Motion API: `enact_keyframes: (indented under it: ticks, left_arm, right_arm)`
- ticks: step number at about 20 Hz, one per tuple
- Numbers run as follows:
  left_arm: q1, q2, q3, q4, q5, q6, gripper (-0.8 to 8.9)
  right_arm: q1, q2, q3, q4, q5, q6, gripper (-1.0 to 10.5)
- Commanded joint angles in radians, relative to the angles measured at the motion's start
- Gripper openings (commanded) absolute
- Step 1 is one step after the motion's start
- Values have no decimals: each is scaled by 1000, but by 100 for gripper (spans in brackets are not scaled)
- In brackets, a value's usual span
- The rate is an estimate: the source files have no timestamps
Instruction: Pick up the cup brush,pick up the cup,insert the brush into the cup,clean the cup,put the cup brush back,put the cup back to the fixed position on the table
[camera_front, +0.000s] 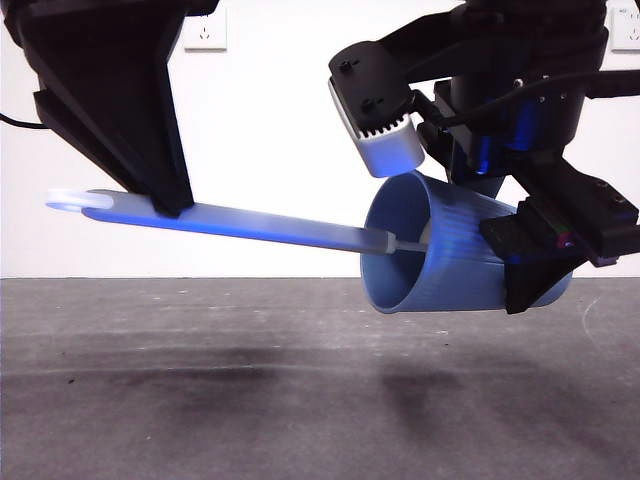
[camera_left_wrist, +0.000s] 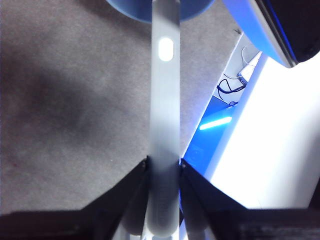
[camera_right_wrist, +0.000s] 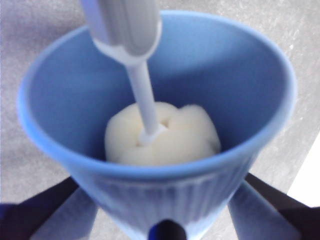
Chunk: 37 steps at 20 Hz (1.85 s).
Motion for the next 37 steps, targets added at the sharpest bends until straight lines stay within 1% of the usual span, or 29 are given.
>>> enact_keyframes:
  ticks: [1, 3, 6, 11, 15, 18, 20, 23, 25, 28, 30, 34, 36, 37]
  left_arm:
    - [2, 6, 0, -2, 8, -12, -8]
    - [3, 5, 0, -42, 6, -11, -8]
    - [3, -30, 0, -136, -72, 8, -8]
    - [35, -197, 0, -297, -170, 2, -8]
    - [89, -365, 0, -412, -206, -25, -8]
    - [117, -447, 0, -445, -204, -51, -8]
    - [134, -504, 0, -446, -204, -84, -8]
    - [153, -572, -2, -407, -211, -159, -8]
    - [161, -600, -6, -351, -224, -230, -9]
    - [166, -610, -13, -254, -263, -323, -9]
    - [167, -608, -28, -171, -266, -373, -9]
    - [167, -581, -83, -21, -279, -460, -8]
    - [167, -549, -149, 82, -289, -545, -9]
    - [167, -532, -190, 146, -288, -581, -8]
  right_arm:
    - [10, 3, 3, 17, -5, 35, -17]
    - [10, 3, 3, 15, -5, 43, -17]
    - [10, 3, 3, 9, -5, 44, -17]
    - [10, 3, 3, -11, -2, 56, -17]
    - [10, -3, 3, -11, 3, 143, -17]
    - [10, -14, 3, -4, 2, 207, -17]
    - [8, -29, 3, 7, 2, 257, -17]
    - [6, -66, 3, 32, 1, 346, -17]
    - [6, -101, 3, 53, 0, 435, -17]
    - [6, -176, 3, 76, -6, 589, -17]
    - [6, -241, 3, 85, -6, 678, -17]
    - [7, -375, 3, 125, -7, 808, -17]
    - [7, -478, 3, 172, -37, 890, -17]
    - [7, -526, 3, 198, -49, 914, -17]
